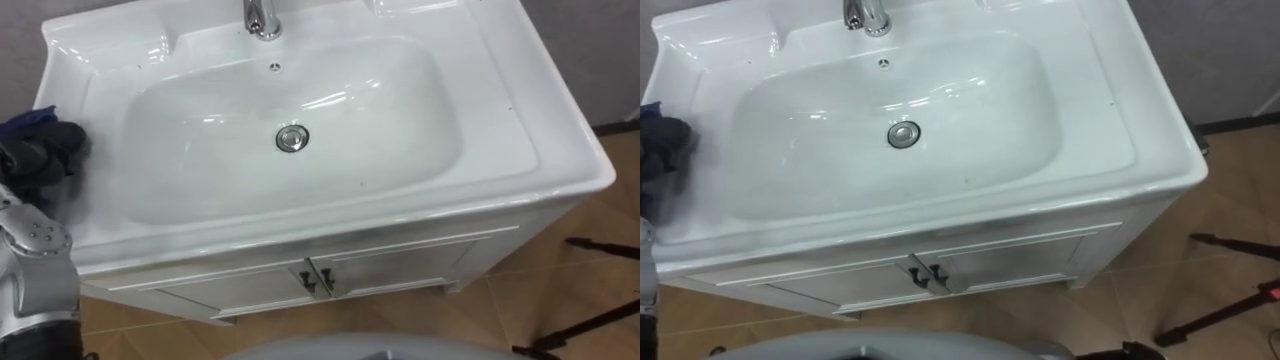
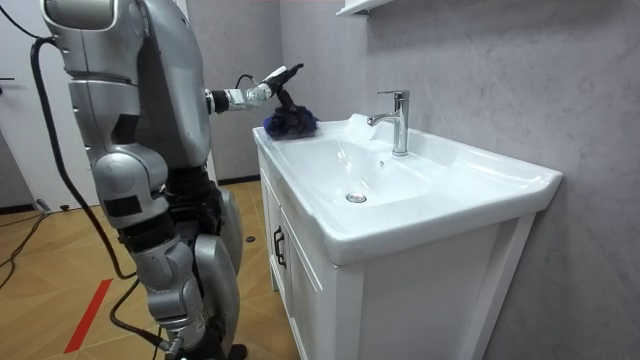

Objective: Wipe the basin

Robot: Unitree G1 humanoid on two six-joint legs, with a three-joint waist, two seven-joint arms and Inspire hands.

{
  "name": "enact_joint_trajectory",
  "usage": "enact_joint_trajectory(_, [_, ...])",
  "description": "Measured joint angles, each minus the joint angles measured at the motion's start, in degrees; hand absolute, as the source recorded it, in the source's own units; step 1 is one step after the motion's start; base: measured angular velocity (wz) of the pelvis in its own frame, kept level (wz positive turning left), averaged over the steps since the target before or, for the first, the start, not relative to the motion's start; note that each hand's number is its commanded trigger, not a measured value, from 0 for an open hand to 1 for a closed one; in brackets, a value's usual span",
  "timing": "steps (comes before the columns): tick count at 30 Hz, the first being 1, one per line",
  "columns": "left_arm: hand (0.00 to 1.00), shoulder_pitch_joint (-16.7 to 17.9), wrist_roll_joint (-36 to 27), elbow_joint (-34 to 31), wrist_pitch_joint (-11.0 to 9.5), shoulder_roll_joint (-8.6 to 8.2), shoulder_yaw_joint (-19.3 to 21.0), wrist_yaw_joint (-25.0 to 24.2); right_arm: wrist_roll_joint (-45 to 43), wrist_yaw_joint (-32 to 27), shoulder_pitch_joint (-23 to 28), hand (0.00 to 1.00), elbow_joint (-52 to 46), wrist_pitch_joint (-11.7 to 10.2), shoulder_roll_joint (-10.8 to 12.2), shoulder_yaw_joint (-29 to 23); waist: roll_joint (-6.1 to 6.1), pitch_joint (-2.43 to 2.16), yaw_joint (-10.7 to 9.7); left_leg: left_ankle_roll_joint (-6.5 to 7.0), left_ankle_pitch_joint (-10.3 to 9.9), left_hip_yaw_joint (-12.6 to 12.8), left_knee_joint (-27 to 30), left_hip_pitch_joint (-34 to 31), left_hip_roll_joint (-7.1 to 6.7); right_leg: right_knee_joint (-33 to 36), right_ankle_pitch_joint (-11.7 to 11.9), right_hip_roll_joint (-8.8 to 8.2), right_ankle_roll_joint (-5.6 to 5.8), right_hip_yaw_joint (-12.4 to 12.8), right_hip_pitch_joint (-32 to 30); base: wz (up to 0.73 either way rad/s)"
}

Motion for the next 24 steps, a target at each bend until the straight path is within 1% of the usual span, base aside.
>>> enact_joint_trajectory(6, [0.0, 0.0, -0.4, -0.48, 0.0, -0.01, -0.01, -1.49, 0.09, 0.18, 0.02, 0.0, 0.0, -0.32, 0.06, 0.02, -0.05, 0.01, -0.22, 0.0, 0.0, -0.03, -0.01, -0.16, -0.02, -0.39, 0.0, 0.02, 0.0, -0.21, 0.29, 0.02])
enact_joint_trajectory(10, [0.0, 0.01, -5.29, -0.47, -0.25, -0.02, 0.0, -1.89, 0.01, 0.68, 0.03, 0.0, 0.15, -1.31, 0.12, 0.01, -0.28, 0.02, -0.52, 0.0, 0.0, -0.14, -0.01, 0.06, -0.01, -0.63, 0.0, 0.0, 0.0, -0.84, 0.82, 0.06])
enact_joint_trajectory(13, [0.0, 0.0, -9.51, -0.47, -0.65, -0.02, 0.0, -1.9, 0.03, 1.0, 0.0, 0.0, 0.15, -1.54, 0.13, -0.03, -0.61, -0.04, -0.54, 0.0, 0.0, -0.23, -0.01, 0.15, 0.02, -0.67, 0.0, 0.02, 0.0, -1.01, 0.79, 0.02])
enact_joint_trajectory(16, [0.0, 0.0, -11.41, -0.47, -1.16, -0.02, 0.05, -1.9, 0.03, 1.0, -0.01, 0.0, 0.14, -2.13, 0.37, -0.05, -0.97, -0.12, -0.43, 0.0, 0.0, -0.28, -0.01, 0.12, 0.01, -0.65, 0.0, 0.0, 0.0, -1.23, 0.77, 0.0])
enact_joint_trajectory(18, [0.0, -0.01, -11.5, -0.48, -1.73, -0.02, 0.05, -1.9, 0.05, 0.97, -0.02, 0.0, 0.14, -2.24, 0.66, -0.05, -1.15, -0.19, -0.43, 0.0, 0.0, -0.33, -0.01, 0.12, 0.0, -0.65, 0.01, -0.02, 0.0, -1.52, 0.83, 0.04])
enact_joint_trajectory(20, [0.0, -0.01, -12.76, -1.13, -1.87, -0.02, 0.08, -1.88, 0.28, 0.92, 0.02, 0.0, 0.14, -2.32, 0.7, -0.02, -1.22, -0.17, -0.36, 0.0, 0.0, -0.33, -0.01, 0.02, 0.0, -0.59, 0.01, -0.06, 0.0, -1.55, 0.85, 0.04])
enact_joint_trajectory(22, [0.0, -0.02, -13.93, -3.41, -2.1, -0.02, 0.28, -1.46, 0.36, 0.84, 0.05, 0.0, 0.16, -2.59, 0.78, 0.0, -1.25, -0.17, -0.15, 0.0, 0.0, -0.34, 0.05, -0.15, 0.01, -0.51, 0.01, -0.08, 0.0, -1.53, 0.5, 0.02])
enact_joint_trajectory(23, [0.0, -0.03, -14.36, -4.19, -2.42, -0.01, 0.41, -1.25, 0.37, 0.85, 0.08, 0.0, 0.15, -2.67, 0.78, 0.0, -1.25, -0.17, 0.03, 0.0, 0.0, -0.34, 0.06, -0.21, 0.01, -0.52, 0.01, -0.08, 0.0, -1.49, 0.43, 0.0])
enact_joint_trajectory(24, [0.0, -0.04, -15.3, -5.99, -3.24, -0.01, 1.02, -0.81, 0.37, 0.86, 0.12, 0.0, 0.15, -2.7, 0.78, 0.0, -1.24, -0.17, 0.12, 0.0, 0.0, -0.34, 0.06, -0.26, 0.01, -0.53, 0.01, -0.08, 0.01, -1.51, 0.39, 0.0])
